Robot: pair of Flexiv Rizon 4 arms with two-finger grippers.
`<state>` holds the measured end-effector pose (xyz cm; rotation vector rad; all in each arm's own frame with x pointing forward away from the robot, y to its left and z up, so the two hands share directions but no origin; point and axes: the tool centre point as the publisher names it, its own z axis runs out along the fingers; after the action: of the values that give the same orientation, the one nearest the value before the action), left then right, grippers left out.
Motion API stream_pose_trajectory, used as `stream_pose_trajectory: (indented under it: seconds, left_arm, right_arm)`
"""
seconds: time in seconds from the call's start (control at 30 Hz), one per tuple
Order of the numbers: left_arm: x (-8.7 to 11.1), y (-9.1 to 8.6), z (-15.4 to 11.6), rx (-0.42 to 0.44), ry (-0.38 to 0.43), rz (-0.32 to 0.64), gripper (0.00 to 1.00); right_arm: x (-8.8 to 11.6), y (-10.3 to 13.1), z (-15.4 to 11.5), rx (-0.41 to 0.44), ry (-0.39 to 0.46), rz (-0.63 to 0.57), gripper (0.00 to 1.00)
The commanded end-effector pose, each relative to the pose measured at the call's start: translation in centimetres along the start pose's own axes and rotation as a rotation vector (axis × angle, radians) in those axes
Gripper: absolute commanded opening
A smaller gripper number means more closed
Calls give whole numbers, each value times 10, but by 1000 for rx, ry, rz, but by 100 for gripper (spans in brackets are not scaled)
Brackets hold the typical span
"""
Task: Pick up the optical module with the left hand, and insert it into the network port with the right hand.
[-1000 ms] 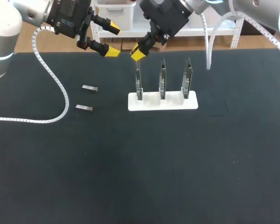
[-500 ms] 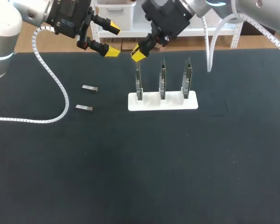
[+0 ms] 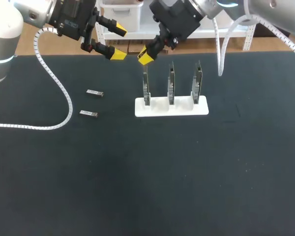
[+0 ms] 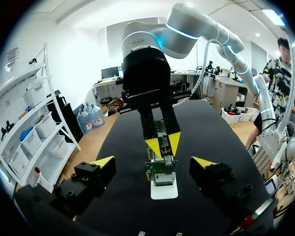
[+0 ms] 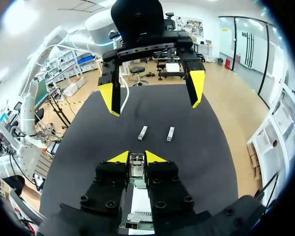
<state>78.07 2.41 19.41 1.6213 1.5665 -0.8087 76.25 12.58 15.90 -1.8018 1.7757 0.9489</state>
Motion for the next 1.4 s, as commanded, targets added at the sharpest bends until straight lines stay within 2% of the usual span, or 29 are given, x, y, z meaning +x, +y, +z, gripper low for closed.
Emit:
stream_pose_trajectory:
  seconds: [0.03,0.37,1.17,1.4]
  left_arm:
    - [-1,0,0,0,5,-2,100]
    - [-1,0,0,0,5,-2,100]
    - [-1,0,0,0,5,-2,100]
    - [-1,0,0,0,5,-2,100]
  right_arm:
    - [-1,5,-1,20,0,-11,0]
    - [-7,8,-6,44,-2,-34,0]
    - [0,9,-4,35,-5,-12,0]
    - [-9,11,-10,63,-3,-50,0]
